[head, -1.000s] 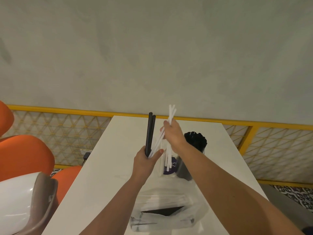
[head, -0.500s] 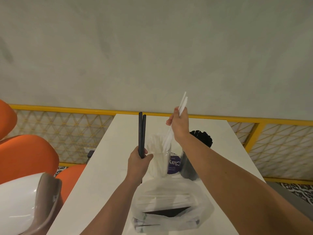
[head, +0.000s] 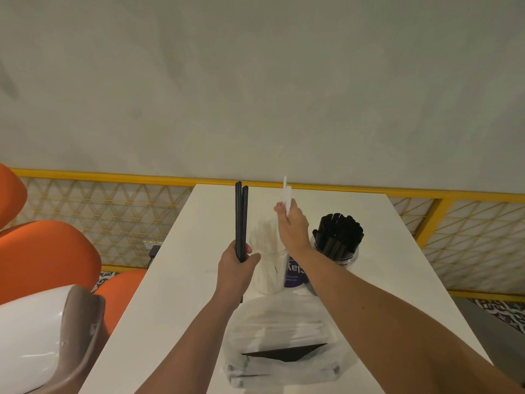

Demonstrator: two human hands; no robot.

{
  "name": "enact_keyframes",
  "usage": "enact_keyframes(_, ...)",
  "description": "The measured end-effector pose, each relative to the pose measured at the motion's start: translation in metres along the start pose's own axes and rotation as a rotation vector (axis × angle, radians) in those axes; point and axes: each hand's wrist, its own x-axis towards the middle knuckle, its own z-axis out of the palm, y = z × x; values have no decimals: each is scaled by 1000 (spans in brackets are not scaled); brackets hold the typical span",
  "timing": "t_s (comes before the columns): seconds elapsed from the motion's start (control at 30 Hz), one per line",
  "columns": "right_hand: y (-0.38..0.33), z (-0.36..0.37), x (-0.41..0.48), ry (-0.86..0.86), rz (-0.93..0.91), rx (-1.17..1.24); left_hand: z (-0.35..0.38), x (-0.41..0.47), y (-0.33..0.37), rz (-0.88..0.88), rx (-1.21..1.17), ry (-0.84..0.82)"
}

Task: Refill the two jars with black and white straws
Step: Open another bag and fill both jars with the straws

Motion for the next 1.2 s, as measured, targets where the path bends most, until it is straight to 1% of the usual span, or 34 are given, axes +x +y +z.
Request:
enact_keyframes(0.07,8,1,-4,-79,14,-204,1,0,0,6,-1,-1)
enact_keyframes(0.13,15,0,-9,-145,7,-271,1,0,0,12,-3,-3)
enact_keyframes(0.2,20,-3,-13,-132,-60,-213,2,-1,0,19,-3,-9)
enact_keyframes(0.27,17,-9,-15,-76,-140,-112,4,-2,0,21,2,-15)
enact_keyframes(0.37,1,-21,-15,0,-225,-3,10,-4,2,18,-2,-28)
enact_keyframes(0.43,-13,-29,-16,28,-244,61,14,-6,5,21,-11,-46)
enact_keyframes(0.5,-27,-39,-19,9,-213,182,19,-9,9,30,-14,-72)
enact_keyframes(0.53,-34,-43,-22,-27,-185,263,22,-10,11,40,-13,-91)
enact_keyframes(0.67,-60,-60,-30,-266,-9,530,37,-19,24,105,-14,-225)
enact_keyframes(0.77,-68,-78,-33,-436,141,690,46,-25,34,106,-17,-351)
enact_keyframes(0.83,-66,-93,-35,-488,181,729,50,-27,37,106,-22,-418)
enact_keyframes(0.87,-63,-99,-34,-477,174,709,51,-28,38,114,-13,-439)
enact_keyframes(0.93,-58,-109,-33,-402,130,651,53,-30,40,141,24,-454)
enact_keyframes(1.07,-47,-125,-27,-172,41,525,59,-31,37,145,41,-443)
enact_keyframes(1.2,-40,-139,-17,29,-69,384,65,-30,30,164,122,-420)
